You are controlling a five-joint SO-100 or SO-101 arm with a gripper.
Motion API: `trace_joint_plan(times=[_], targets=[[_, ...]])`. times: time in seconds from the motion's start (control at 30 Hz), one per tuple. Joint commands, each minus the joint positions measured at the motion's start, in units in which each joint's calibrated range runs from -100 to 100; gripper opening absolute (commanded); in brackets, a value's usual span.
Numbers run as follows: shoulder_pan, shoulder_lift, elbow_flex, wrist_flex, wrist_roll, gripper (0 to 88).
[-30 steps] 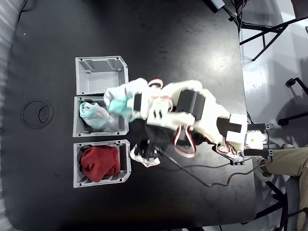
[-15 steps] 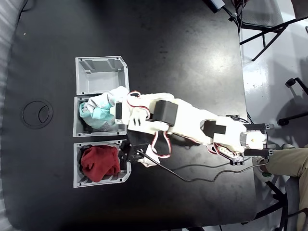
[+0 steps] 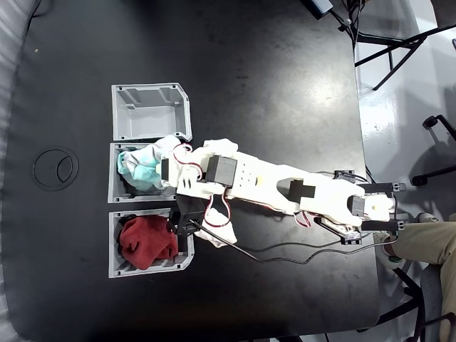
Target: Put the sock in the container
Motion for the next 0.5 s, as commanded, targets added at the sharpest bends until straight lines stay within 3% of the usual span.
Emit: trace_joint_plan(times=[0.0,0.27,0.47], targets=[[-0.58,-0.47,-2.41,-0.97,-0.30,1.4],[-0.82,-0.13,-2.41,-0.80,-0.30,3.3],[-0.35,-0.55,-1.69,-0.28,-0.30,23.6]])
